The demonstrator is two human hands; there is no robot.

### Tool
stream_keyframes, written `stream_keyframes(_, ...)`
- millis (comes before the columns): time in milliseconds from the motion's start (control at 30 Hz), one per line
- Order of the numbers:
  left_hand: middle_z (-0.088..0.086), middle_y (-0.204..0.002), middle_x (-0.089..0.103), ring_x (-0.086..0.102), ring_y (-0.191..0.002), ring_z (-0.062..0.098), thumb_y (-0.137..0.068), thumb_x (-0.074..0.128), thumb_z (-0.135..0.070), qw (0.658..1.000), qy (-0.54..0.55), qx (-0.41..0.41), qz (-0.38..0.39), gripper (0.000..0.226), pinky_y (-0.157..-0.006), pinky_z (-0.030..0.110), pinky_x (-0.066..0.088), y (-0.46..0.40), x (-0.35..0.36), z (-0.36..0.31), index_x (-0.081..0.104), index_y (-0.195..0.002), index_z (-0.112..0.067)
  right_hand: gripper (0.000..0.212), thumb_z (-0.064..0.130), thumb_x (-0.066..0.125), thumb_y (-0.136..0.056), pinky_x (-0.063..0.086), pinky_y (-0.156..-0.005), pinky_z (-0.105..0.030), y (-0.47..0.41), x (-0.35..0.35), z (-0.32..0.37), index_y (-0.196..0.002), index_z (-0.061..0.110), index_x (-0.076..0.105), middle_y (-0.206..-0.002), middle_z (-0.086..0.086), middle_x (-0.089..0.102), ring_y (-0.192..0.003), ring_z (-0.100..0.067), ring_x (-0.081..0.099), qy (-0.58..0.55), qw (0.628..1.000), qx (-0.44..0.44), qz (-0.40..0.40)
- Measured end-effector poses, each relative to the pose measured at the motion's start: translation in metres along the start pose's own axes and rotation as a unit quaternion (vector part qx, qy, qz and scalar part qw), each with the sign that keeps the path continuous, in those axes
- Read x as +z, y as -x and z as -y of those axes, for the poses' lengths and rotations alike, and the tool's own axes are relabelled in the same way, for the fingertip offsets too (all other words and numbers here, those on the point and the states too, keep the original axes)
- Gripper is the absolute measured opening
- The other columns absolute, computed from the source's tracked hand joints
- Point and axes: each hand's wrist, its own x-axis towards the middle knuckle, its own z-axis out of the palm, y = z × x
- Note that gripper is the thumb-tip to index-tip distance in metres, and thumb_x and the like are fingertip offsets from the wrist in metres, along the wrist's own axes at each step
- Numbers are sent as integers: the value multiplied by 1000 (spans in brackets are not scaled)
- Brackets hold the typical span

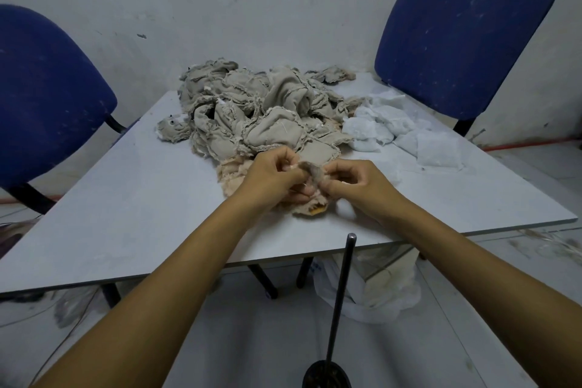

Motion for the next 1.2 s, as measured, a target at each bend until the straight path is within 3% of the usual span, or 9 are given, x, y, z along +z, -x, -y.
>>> stream_keyframes(200,12,-57,64,67,-50,20,-87,53,0,965,-170,132,-150,15,-41,28,50,3,4,12,43,-76,-5,9,20,75,-87,51,-68,-27,0,5,3,-84,13,70,-73,-3,71,-67,-11,63,100,994,2,-32)
stream_keyframes(400,17,-71,56,63,-68,33,-84,58,-2,949,-251,161,-97,26,-58,46,51,4,-2,10,40,-70,-13,32,13,72,-89,55,-69,-28,-2,3,5,-118,24,63,-94,-3,66,-76,-19,64,87,995,-23,-47)
stream_keyframes(533,14,-74,54,54,-73,33,-79,60,0,935,-284,195,-89,24,-66,48,45,8,3,10,42,-68,-12,24,14,72,-88,52,-68,-19,0,7,3,-109,27,70,-86,4,68,-75,-12,65,161,983,-56,-66)
stream_keyframes(633,5,-73,48,43,-67,19,-77,63,1,918,-318,220,-83,35,-61,35,32,9,6,9,37,-64,-19,16,9,68,-88,58,-67,-33,0,8,3,-99,22,71,-78,2,68,-71,-19,67,167,980,-56,-95)
stream_keyframes(800,9,-79,60,59,-68,18,-90,65,-6,994,-59,89,23,16,-60,30,48,6,5,6,53,-82,-12,9,5,69,-88,60,-64,-41,1,7,4,-89,14,69,-77,-5,68,-73,-27,68,131,985,-45,-104)
stream_keyframes(933,0,-75,68,65,-73,17,-87,71,-4,995,16,91,-36,15,-64,33,54,2,1,2,64,-78,-14,29,8,68,-88,59,-72,-39,3,7,6,-112,24,65,-96,-1,71,-86,-27,68,105,993,-20,-55)
stream_keyframes(1033,8,-81,69,64,-70,21,-84,71,-20,980,194,12,42,7,-55,28,53,2,-9,-4,71,-78,-16,28,31,76,-87,55,-72,-27,6,5,11,-110,38,62,-103,9,71,-88,-13,69,123,988,17,87)
stream_keyframes(1100,9,-77,68,58,-55,17,-84,66,-37,981,172,-7,89,23,-42,20,45,4,-13,-7,73,-78,-17,28,34,78,-85,53,-80,-23,7,4,11,-110,35,66,-107,13,70,-97,-4,65,215,967,-12,135)
stream_keyframes(1200,6,-70,69,51,-44,12,-91,65,-33,996,-13,65,58,25,-41,19,39,4,-11,4,73,-75,-15,24,18,78,-85,47,-74,-18,6,4,7,-104,29,69,-94,14,69,-85,-1,62,234,968,-48,71)
